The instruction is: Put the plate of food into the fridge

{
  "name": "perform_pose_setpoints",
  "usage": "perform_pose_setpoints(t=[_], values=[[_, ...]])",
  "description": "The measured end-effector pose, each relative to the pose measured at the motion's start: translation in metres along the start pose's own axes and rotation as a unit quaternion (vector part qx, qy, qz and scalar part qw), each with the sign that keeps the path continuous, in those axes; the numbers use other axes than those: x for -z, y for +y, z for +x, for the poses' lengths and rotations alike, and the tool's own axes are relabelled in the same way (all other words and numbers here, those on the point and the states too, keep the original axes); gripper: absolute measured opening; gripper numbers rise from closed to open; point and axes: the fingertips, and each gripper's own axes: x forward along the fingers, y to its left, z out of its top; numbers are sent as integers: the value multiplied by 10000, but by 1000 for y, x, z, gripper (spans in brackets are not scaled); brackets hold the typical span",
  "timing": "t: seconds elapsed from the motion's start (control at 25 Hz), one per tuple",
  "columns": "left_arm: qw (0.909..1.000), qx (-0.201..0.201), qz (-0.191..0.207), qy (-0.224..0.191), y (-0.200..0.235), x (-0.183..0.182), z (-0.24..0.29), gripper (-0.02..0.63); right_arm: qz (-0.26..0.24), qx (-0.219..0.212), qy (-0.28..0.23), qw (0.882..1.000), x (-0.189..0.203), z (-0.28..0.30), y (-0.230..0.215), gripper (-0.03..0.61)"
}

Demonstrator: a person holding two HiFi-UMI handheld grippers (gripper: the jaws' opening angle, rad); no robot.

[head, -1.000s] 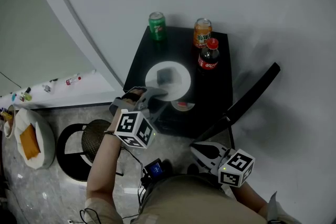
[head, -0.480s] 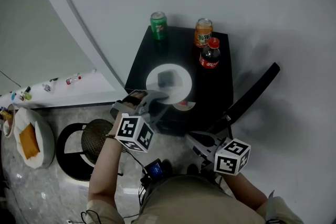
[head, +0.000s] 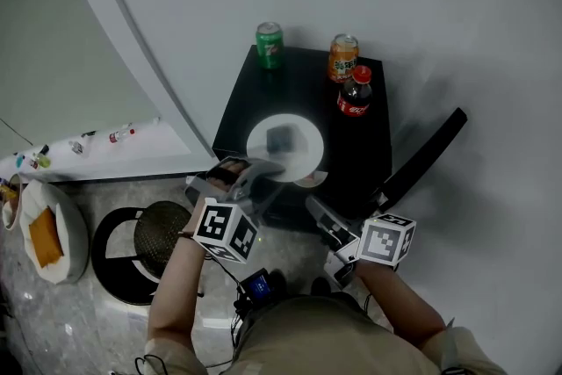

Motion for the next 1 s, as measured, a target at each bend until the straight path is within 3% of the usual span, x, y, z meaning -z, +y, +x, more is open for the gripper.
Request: perform_pose_setpoints(t=[0.04, 0.12, 0.2, 0.4, 0.56, 1.0], values=[[10000, -4, 4, -35, 0, -1, -1, 64, 76, 0, -55, 10000, -4, 3, 0, 26], [10000, -2, 24, -80, -2, -2, -3, 63, 257, -32, -92, 9996, -8, 11, 3, 105], [9999, 18, 52, -114, -2, -2, -4, 63, 456, -45, -129, 9989, -13, 18, 5, 140], [9997, 64, 150, -201, -6, -3, -6, 63, 493, -70, -390, 9980, -31, 32, 4, 143], [9993, 79, 216, -287, -10, -5, -9, 62, 834, 220, -402, 9955, -27, 37, -7, 143], [9976, 23, 565, -389, -18, -4, -13, 58, 1005, 373, -535, 9928, -21, 37, -13, 106]])
